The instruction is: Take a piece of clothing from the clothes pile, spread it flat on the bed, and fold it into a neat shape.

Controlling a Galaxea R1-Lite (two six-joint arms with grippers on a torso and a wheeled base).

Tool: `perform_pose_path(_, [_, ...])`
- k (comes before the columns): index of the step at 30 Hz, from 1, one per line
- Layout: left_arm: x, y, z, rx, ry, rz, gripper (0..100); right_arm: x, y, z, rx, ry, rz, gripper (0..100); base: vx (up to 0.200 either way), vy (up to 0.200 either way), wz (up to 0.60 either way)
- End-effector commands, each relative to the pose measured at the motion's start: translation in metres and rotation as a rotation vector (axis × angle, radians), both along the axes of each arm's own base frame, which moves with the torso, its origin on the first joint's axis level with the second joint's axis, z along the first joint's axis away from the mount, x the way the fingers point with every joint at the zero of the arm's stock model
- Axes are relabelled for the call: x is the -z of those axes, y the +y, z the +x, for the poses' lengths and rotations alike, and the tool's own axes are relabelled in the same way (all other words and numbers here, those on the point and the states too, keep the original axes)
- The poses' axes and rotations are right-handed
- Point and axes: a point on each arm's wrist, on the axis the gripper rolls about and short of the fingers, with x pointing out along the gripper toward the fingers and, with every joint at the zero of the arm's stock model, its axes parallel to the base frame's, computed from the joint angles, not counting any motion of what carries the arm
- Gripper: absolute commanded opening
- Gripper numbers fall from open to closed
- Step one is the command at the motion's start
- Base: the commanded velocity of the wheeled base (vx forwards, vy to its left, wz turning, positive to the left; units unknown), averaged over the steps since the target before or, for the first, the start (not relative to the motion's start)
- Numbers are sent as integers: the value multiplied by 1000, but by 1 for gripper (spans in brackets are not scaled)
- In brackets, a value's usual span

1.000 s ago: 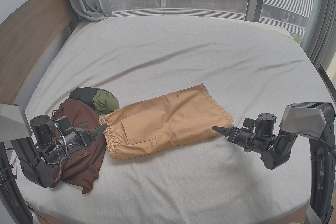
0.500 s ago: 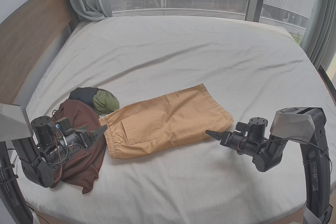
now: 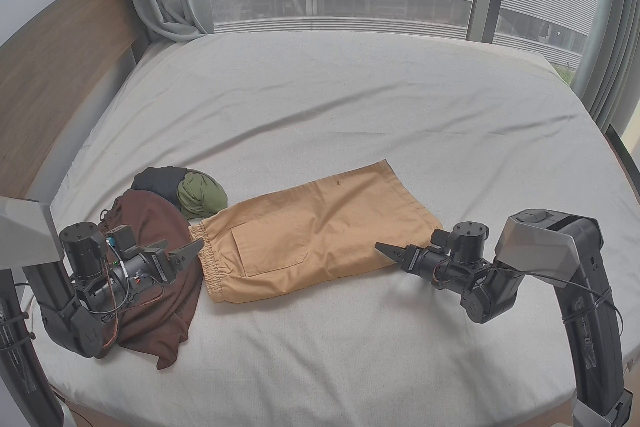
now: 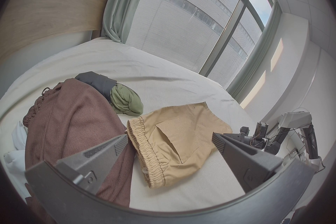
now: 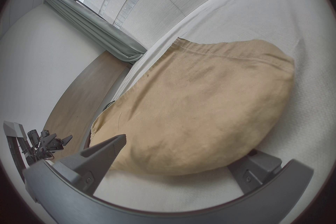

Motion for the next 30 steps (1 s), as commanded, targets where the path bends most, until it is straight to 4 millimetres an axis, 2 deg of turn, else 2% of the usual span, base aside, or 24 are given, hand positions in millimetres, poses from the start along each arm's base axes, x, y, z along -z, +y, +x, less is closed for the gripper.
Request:
perform_pose_path(1, [0, 1, 0, -3, 1, 0, 100, 12, 11, 1, -19, 28, -9, 100, 0, 0, 0])
perform_pose_path(8, [0, 1, 0, -3, 1, 0, 100, 6, 23, 6, -11, 3, -7, 100, 0, 0, 0])
perform_pose_path(15, [0, 1, 0, -3, 2, -2, 100, 7, 24, 11, 23, -9, 1, 100, 0, 0, 0])
perform_pose_path(16, [0, 1, 0, -3, 1, 0, 100, 7, 24, 12, 30, -10, -1, 0, 0, 0, 0])
perform_pose_path(24, [0, 1, 0, -4, 4, -7, 100, 6, 23, 10, 39, 1, 5, 0, 0, 0, 0])
perform_pose_path(30, [0, 1, 1, -9, 11, -28, 100, -3, 21, 2, 38, 5, 4, 0, 0, 0, 0])
